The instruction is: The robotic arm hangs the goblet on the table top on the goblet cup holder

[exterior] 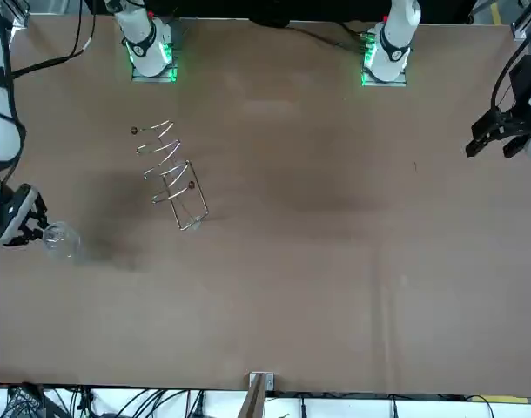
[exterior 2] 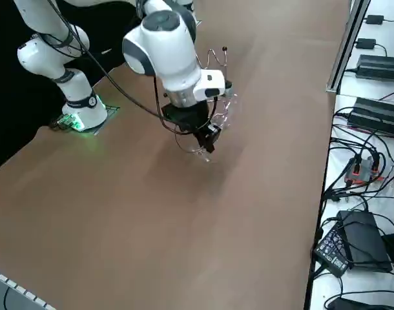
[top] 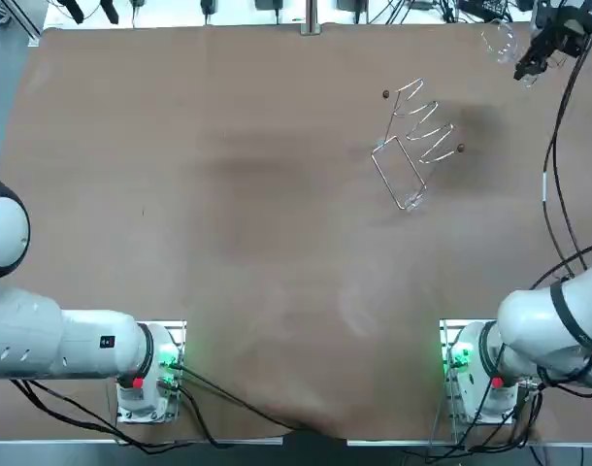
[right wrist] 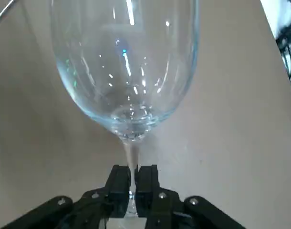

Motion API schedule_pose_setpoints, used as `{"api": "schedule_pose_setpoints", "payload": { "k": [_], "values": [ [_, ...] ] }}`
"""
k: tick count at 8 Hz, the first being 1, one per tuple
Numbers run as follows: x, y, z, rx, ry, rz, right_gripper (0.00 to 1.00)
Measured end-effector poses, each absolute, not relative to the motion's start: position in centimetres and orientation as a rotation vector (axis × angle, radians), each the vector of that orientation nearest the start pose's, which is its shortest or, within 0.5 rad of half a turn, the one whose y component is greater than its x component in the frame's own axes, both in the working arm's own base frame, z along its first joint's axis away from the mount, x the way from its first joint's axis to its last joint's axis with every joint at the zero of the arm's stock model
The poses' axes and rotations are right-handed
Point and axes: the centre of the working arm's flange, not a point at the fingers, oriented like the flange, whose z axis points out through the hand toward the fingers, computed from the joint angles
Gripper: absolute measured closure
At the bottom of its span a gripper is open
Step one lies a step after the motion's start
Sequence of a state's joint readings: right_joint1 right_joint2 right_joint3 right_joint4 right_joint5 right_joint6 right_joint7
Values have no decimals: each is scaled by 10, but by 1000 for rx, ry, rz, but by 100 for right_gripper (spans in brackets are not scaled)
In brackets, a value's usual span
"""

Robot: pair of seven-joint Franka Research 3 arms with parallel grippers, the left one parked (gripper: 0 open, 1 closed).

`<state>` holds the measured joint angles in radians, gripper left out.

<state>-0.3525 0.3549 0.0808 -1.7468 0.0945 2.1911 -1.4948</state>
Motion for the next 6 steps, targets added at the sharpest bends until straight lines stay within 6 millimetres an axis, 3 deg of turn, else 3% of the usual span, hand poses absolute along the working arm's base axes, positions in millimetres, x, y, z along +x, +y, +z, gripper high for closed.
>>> {"api": "schedule_pose_setpoints", "payload": {
  "k": [6],
  "values": [
    [618,-146,391,-2887,-1073,82,89]
  ]
}}
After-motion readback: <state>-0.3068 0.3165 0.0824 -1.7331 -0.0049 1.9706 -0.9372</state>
